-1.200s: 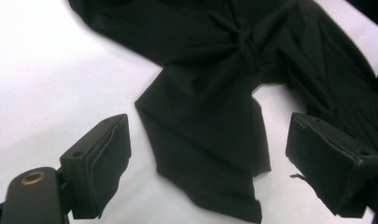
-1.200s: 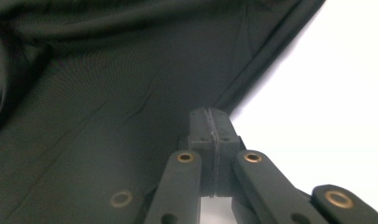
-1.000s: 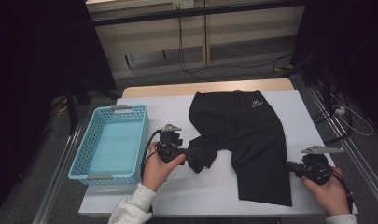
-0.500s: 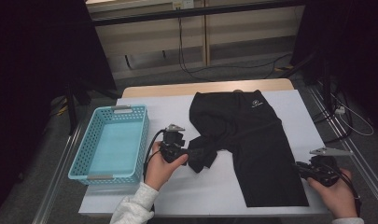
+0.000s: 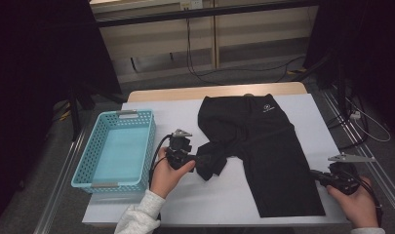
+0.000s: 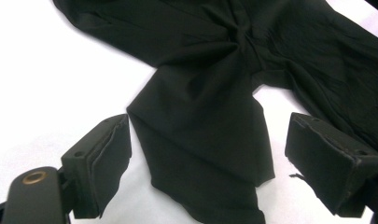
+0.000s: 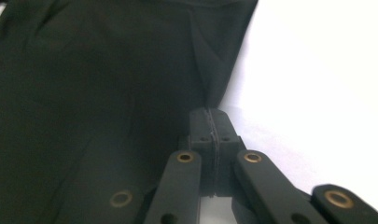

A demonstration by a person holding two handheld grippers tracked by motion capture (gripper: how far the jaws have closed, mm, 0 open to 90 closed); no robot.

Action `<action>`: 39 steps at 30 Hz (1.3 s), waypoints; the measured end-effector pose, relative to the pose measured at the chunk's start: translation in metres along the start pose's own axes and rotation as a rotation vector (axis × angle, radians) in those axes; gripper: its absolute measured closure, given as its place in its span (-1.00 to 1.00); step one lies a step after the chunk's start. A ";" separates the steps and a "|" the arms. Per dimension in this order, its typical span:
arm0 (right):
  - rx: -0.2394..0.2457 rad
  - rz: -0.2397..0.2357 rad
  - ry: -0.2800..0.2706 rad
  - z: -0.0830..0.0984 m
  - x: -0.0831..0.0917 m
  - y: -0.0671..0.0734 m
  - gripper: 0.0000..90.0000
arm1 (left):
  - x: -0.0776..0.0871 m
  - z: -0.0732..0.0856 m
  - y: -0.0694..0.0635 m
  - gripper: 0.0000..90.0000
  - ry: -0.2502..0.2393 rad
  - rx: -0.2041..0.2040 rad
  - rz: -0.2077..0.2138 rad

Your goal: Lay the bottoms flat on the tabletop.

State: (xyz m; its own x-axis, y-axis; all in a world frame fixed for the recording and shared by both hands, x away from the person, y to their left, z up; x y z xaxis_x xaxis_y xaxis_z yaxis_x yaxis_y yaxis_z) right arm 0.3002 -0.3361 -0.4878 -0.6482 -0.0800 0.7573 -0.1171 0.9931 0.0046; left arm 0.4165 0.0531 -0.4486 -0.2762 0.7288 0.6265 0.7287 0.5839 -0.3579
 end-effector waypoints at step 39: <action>0.078 -0.085 -0.145 -0.038 -0.016 0.063 -0.46 | -0.033 0.008 0.011 0.79 0.037 -0.077 -0.009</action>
Point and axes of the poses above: each handheld gripper's, and its own axes: x roughly backward along the jaws, z roughly out of its underside, y roughly to its left, the point moved 6 cm from there along -x, roughly forward along the jaws, and after that the axes turned 10 degrees about z, right-handed, at the moved point
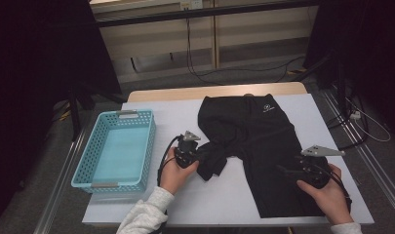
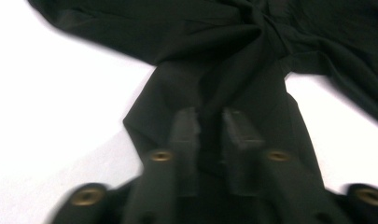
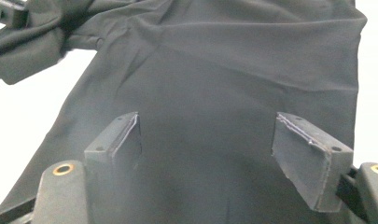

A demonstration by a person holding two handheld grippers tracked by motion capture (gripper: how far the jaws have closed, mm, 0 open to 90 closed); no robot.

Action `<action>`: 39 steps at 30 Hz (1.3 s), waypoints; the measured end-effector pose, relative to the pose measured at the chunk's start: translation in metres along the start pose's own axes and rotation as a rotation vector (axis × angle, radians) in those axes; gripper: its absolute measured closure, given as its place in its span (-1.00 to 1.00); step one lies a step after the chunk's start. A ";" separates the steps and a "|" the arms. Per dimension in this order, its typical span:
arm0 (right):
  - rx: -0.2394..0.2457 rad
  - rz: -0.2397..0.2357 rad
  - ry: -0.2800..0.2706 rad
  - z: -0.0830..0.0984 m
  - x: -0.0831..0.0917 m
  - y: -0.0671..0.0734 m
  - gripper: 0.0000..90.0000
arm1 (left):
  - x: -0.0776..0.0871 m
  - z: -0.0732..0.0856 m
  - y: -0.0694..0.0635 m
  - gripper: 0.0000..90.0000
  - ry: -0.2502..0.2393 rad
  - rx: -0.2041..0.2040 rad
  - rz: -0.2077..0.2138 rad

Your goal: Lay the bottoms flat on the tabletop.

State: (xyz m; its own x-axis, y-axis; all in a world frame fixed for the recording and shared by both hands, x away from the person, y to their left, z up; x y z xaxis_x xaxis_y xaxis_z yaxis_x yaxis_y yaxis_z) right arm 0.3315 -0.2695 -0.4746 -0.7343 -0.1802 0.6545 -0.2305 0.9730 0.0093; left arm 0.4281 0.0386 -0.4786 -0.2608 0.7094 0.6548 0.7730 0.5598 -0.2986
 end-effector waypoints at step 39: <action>0.000 -0.022 0.002 0.005 -0.003 0.001 -0.50 | 0.002 -0.003 -0.005 1.00 -0.002 0.020 0.020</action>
Point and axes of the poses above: each handheld gripper's, and its own axes: x roughly backward along the jaws, z roughly out of its underside, y roughly to its left, the point moved 6 cm from there along -x, roughly forward along the jaws, and after that the axes turned 10 degrees about z, right-handed, at the moved point
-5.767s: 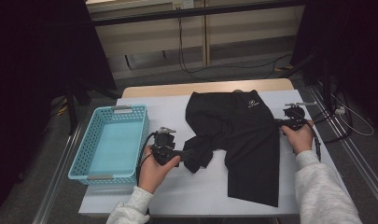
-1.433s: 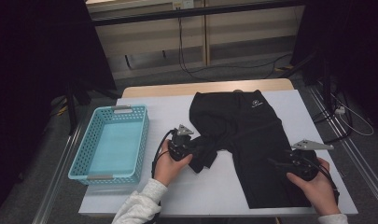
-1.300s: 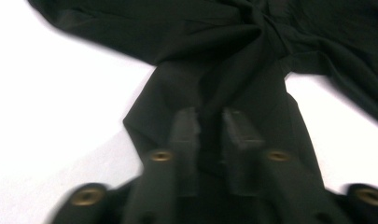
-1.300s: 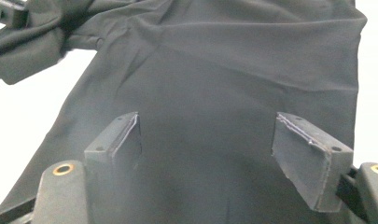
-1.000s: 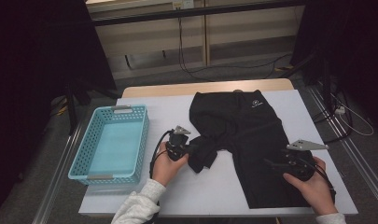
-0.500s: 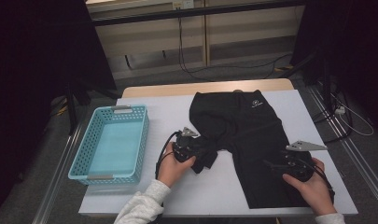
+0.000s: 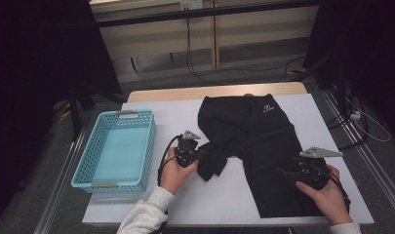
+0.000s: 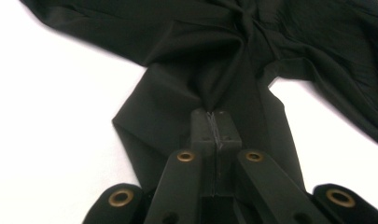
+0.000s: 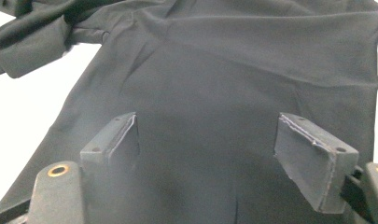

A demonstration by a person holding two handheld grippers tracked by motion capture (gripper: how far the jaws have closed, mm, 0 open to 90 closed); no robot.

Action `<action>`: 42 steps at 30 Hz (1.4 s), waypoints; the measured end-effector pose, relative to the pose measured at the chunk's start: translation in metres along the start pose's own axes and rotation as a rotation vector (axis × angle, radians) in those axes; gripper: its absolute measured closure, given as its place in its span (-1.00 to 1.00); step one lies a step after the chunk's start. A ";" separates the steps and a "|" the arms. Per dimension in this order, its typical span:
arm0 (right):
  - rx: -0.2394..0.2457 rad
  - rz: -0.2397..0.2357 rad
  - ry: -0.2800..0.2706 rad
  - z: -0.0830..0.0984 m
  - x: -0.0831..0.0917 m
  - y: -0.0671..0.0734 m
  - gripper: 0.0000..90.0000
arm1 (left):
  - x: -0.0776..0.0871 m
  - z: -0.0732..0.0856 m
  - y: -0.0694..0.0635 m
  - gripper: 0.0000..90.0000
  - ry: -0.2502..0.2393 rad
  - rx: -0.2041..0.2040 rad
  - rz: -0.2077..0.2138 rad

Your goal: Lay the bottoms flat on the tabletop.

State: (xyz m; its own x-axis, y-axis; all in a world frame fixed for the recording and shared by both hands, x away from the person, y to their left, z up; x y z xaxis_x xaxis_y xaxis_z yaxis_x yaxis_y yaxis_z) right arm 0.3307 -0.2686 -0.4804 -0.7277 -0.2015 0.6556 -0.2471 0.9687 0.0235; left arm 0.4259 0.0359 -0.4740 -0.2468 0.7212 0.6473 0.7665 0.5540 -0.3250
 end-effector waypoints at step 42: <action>-0.021 0.010 -0.015 0.000 -0.001 0.000 -0.65 | 0.057 -0.007 0.037 0.99 -0.082 0.111 -0.081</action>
Point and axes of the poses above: each handheld gripper's, and its own axes: x roughly backward along the jaws, z roughly out of its underside, y roughly to its left, the point moved 6 cm from there along -x, roughly forward along the jaws, and after that the axes turned 10 degrees about z, right-handed, at the moved point
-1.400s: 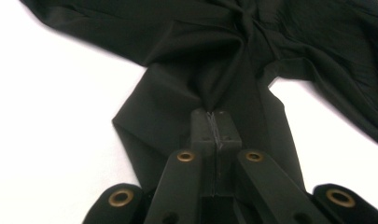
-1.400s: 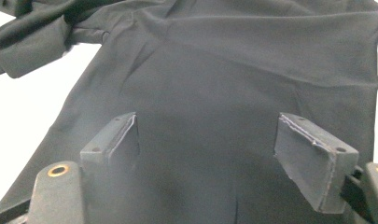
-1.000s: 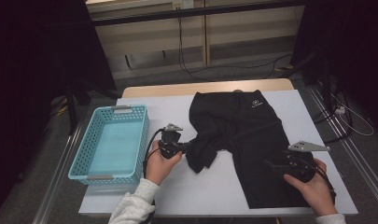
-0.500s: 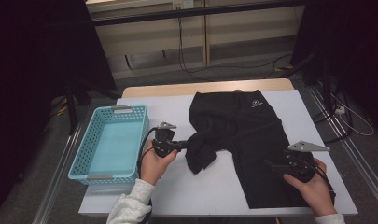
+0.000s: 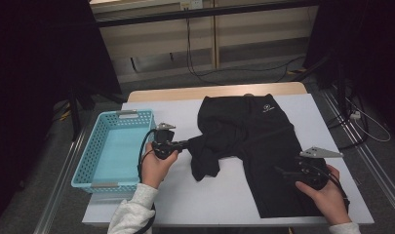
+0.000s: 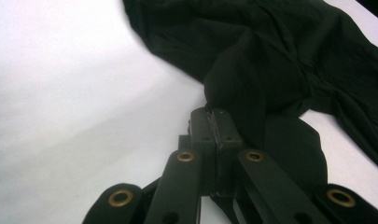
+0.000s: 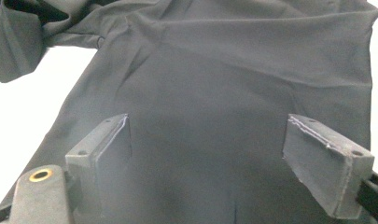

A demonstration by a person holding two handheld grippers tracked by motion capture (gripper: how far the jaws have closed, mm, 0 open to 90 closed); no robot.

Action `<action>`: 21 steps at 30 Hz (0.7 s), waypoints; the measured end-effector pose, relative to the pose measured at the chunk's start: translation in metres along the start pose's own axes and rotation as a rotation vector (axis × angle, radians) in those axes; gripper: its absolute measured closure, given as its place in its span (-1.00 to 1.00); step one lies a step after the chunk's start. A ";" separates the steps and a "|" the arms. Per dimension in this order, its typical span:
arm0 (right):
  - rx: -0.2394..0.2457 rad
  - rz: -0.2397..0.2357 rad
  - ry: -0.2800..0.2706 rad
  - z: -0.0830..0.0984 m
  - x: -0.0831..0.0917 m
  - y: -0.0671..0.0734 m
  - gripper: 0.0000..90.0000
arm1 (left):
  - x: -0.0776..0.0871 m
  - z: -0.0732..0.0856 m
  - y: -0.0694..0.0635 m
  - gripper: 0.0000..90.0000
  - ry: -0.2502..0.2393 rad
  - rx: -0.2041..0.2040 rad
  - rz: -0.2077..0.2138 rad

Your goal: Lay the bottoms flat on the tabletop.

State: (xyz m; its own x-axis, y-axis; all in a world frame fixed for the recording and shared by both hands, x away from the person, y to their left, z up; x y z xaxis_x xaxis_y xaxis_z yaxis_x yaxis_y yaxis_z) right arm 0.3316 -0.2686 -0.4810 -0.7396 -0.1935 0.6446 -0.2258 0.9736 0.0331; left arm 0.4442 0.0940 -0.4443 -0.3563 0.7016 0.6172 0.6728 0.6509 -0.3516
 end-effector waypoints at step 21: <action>0.015 -0.005 -0.023 -0.002 0.001 0.003 -0.64 | 0.010 0.000 0.009 0.81 -0.019 0.019 -0.023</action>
State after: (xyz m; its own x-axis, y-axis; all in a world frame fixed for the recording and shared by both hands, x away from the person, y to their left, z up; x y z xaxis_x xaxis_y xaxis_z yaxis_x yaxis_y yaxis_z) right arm 0.3311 -0.2656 -0.4784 -0.7525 -0.2013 0.6270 -0.2388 0.9707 0.0250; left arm 0.4465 0.1068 -0.4409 -0.3845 0.6914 0.6117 0.6516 0.6726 -0.3507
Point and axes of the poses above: each handheld gripper's, and its own axes: x roughly backward along the jaws, z roughly out of its underside, y roughly to its left, the point moved 6 cm from there along -x, roughly forward along the jaws, and after that the axes turned 10 degrees about z, right-handed, at the moved point
